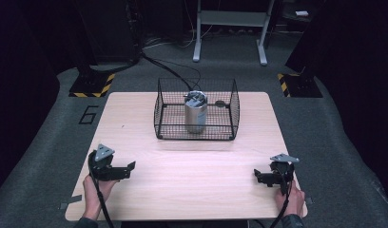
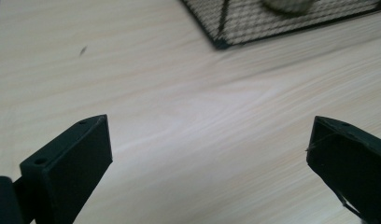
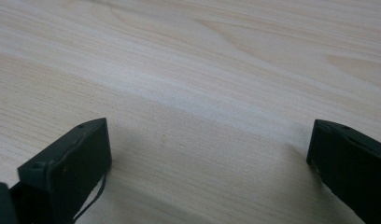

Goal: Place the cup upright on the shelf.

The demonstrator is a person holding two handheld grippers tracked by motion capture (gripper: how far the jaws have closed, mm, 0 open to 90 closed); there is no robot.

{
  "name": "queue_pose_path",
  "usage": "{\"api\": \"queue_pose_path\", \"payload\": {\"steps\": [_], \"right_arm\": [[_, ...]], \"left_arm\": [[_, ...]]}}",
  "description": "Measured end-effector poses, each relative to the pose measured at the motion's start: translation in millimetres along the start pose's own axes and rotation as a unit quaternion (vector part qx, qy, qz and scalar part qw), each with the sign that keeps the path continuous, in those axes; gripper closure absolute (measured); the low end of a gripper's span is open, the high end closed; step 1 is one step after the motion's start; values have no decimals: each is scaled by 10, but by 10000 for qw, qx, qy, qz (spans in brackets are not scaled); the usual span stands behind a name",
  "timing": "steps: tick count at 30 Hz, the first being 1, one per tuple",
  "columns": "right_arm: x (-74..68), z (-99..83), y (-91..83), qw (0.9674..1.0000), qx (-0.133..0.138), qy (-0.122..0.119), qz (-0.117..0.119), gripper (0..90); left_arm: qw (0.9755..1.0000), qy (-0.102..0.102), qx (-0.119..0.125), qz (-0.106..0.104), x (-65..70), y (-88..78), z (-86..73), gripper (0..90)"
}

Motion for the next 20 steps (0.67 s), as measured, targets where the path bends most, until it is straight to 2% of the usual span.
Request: {"api": "queue_pose_path", "payload": {"steps": [1, 4, 5, 8, 11, 13, 14, 16, 17, 20], "right_arm": [[0, 0, 0, 10000, 1, 0, 0, 0], [0, 0, 0, 10000, 1, 0, 0, 0], [0, 0, 0, 10000, 1, 0, 0, 0], [5, 3, 1, 10000, 7, -26, 0, 0], [5, 2, 2, 10000, 4, -28, 1, 0], [5, 3, 2, 10000, 7, -32, 6, 0], [5, 2, 2, 10000, 3, -26, 0, 0], [5, 3, 2, 10000, 8, -28, 7, 0], [5, 3, 2, 10000, 6, -29, 7, 0], [5, 3, 2, 10000, 6, -26, 6, 0]], "left_arm": [[9999, -37, -49, 117, -59, 24, -81, 2], [9992, -246, -204, 253, -226, 109, -307, 1], [9987, -355, -289, 221, -265, 142, -372, 0], [9967, -415, -552, 437, -395, 292, -536, 0], [9952, -511, -707, 439, -411, 375, -610, 0], [9948, -418, -786, 491, -419, 418, -650, 0], [9949, -309, -748, 599, -435, 427, -664, 0], [9950, -269, -708, 653, -448, 428, -674, 0], [9948, -390, -644, 686, -438, 435, -669, 0], [9949, -391, -616, 704, -442, 443, -664, 0]]}}
Point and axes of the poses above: each handheld gripper's, and its own axes: y roughly forward along the jaws, z roughly out of its top, x roughly to its right, the point moved 9 cm from there along y, roughly forward along the jaws, and after that the axes turned 9 degrees about z, right-handed, at the moved point
